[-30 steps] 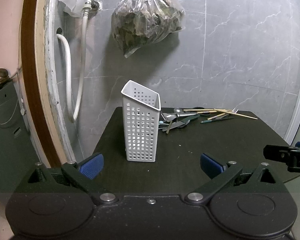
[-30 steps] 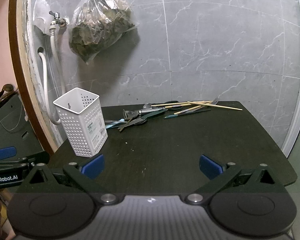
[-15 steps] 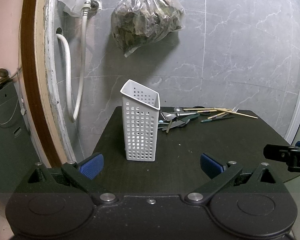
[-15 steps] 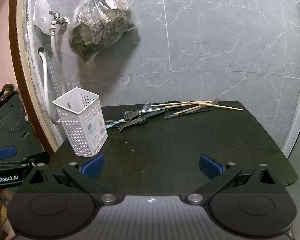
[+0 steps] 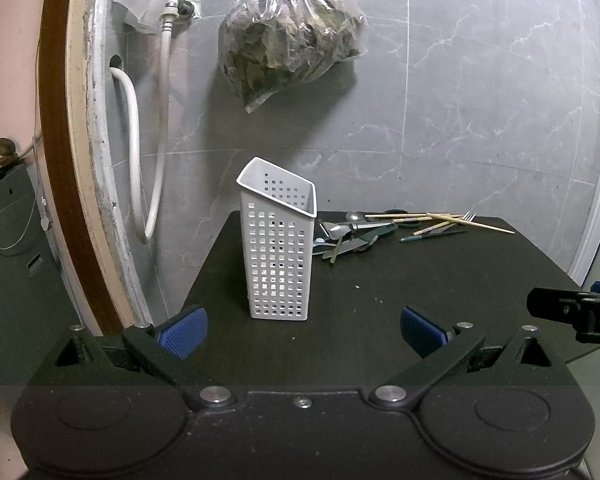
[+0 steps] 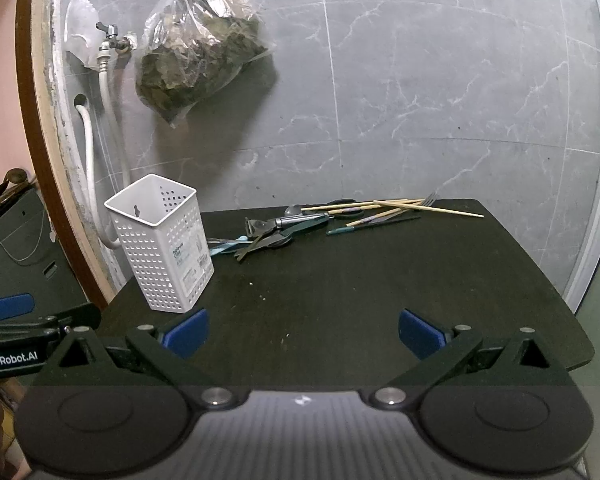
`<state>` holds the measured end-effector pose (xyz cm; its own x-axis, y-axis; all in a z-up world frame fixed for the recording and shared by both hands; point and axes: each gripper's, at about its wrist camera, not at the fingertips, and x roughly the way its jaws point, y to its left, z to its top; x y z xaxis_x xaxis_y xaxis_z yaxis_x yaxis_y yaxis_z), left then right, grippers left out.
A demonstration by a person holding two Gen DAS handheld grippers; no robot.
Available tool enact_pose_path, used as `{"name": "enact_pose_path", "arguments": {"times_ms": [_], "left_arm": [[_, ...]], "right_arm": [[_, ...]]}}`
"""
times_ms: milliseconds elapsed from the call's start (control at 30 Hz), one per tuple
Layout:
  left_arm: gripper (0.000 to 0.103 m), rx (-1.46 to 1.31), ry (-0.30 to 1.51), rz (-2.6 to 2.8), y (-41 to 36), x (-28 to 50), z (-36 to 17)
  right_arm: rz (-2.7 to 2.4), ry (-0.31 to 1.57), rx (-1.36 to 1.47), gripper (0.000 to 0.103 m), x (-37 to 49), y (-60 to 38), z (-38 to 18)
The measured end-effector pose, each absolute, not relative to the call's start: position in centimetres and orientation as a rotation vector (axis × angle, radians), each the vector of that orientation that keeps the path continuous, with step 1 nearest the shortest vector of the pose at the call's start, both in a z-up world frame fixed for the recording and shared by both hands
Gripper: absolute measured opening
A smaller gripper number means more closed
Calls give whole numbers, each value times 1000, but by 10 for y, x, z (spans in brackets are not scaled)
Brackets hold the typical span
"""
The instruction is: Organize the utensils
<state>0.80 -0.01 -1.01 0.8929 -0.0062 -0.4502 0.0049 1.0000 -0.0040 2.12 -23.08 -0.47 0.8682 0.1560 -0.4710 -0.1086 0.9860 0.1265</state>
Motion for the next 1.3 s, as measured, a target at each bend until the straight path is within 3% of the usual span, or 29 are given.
{"name": "enact_pose_path", "arguments": {"times_ms": [1300], "left_arm": [[102,11,495,-3,-4,17,-15]], "right_arm": [[137,518,106,103,25,-232,-8]]}}
